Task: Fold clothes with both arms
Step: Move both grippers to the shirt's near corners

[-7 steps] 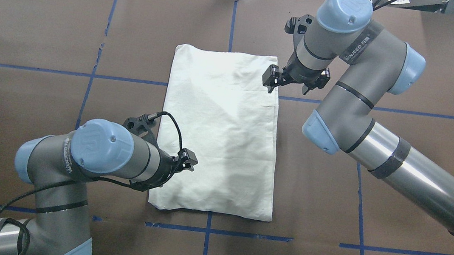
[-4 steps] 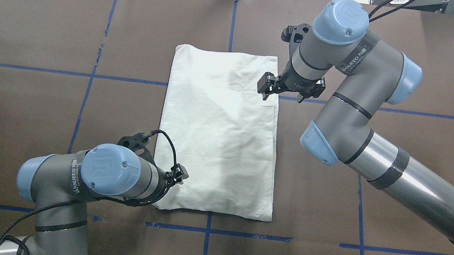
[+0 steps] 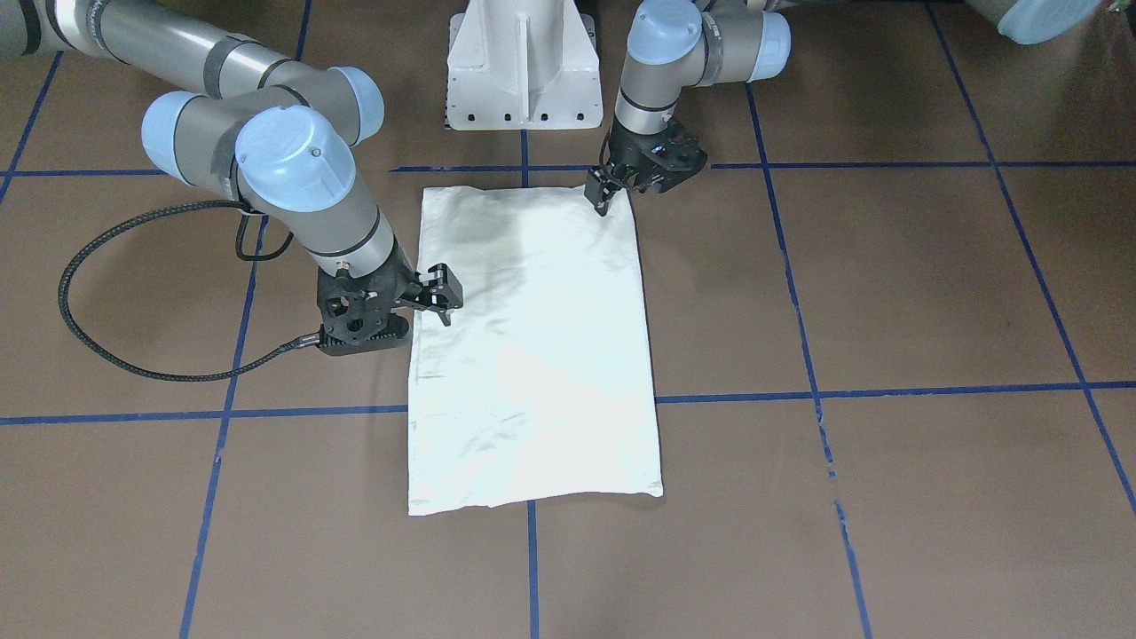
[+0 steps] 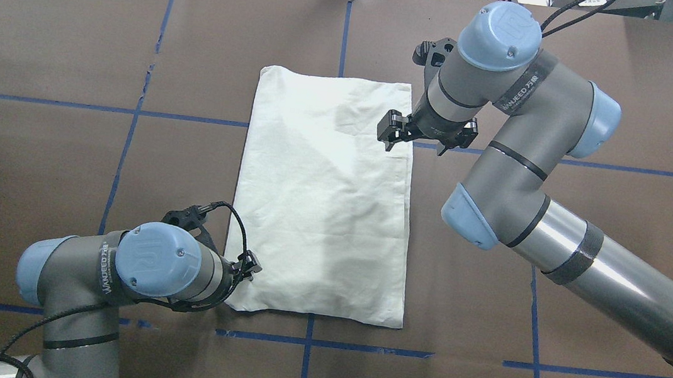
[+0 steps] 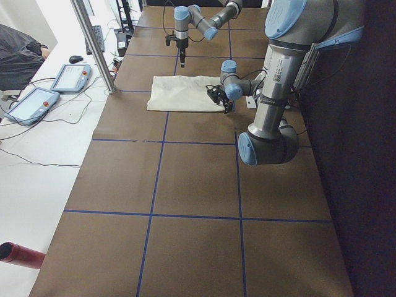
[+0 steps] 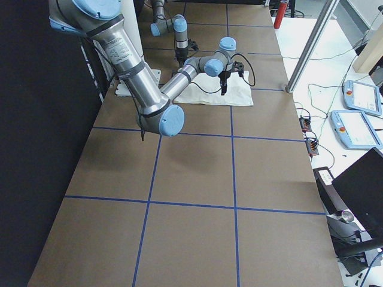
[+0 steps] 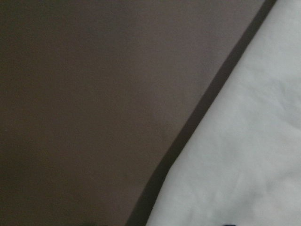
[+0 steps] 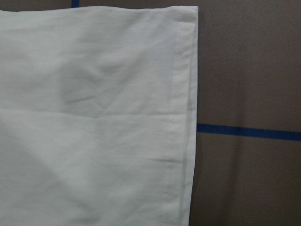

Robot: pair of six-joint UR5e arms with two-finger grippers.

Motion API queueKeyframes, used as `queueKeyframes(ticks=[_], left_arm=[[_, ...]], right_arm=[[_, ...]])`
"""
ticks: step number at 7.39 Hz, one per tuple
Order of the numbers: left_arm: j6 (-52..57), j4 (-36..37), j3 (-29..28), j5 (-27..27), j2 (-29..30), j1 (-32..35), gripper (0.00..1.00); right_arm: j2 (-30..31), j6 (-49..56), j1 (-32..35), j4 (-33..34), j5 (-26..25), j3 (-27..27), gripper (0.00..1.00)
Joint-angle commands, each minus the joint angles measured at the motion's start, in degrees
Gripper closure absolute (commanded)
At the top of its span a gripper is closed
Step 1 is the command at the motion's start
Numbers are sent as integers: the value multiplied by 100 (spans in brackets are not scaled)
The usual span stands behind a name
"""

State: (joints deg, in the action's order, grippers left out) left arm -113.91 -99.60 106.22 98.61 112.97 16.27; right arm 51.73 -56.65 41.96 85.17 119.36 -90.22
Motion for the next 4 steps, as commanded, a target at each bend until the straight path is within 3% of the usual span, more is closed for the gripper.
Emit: queueKeyframes(ticks=[1, 2, 4], left_arm=[[-8, 2, 3, 0, 14, -10, 26], [-8, 2, -5, 0, 14, -19, 36], [-8, 2, 3, 0, 40, -27, 87]], right_arm=[[13, 5, -4, 0, -1, 13, 0], [39, 5, 5, 0, 8, 5, 0], [57, 5, 5, 0, -1, -4, 0]])
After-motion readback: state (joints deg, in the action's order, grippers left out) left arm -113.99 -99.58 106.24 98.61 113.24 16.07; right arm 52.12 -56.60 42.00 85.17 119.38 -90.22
